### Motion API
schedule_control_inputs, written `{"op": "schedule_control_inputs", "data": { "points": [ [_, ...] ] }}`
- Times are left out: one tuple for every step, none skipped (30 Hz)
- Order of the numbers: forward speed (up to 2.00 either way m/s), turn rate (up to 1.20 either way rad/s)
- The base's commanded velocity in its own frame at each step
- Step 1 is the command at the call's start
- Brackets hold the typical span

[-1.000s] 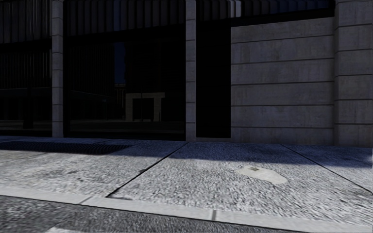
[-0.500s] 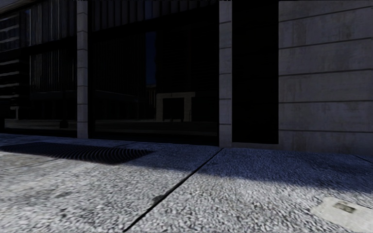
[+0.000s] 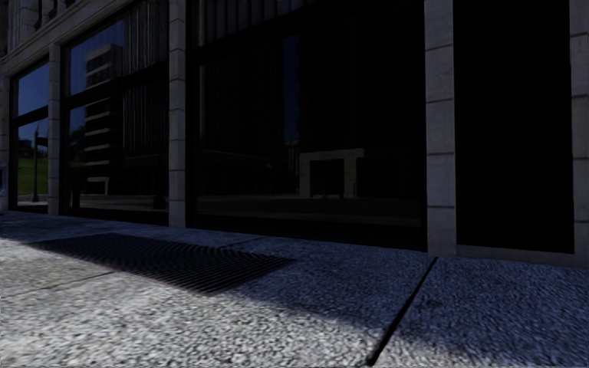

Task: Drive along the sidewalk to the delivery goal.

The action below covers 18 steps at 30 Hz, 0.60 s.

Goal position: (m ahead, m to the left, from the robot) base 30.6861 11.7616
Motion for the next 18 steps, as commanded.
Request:
{"op": "schedule_control_inputs", "data": {
  "points": [
    [1.9,0.65],
    [1.9,0.65],
    [1.89,0.65],
    [1.89,0.65],
    [1.89,0.65],
    [1.89,0.65],
    [1.89,0.65],
    [1.89,0.65],
    [1.89,0.65],
    [1.89,0.65],
    [1.89,0.65],
    [1.89,0.65],
    [1.89,0.65],
    [1.89,0.65],
    [1.89,0.65],
    [1.89,0.65],
    [1.89,0.65],
    [1.89,0.65]
  ]
}}
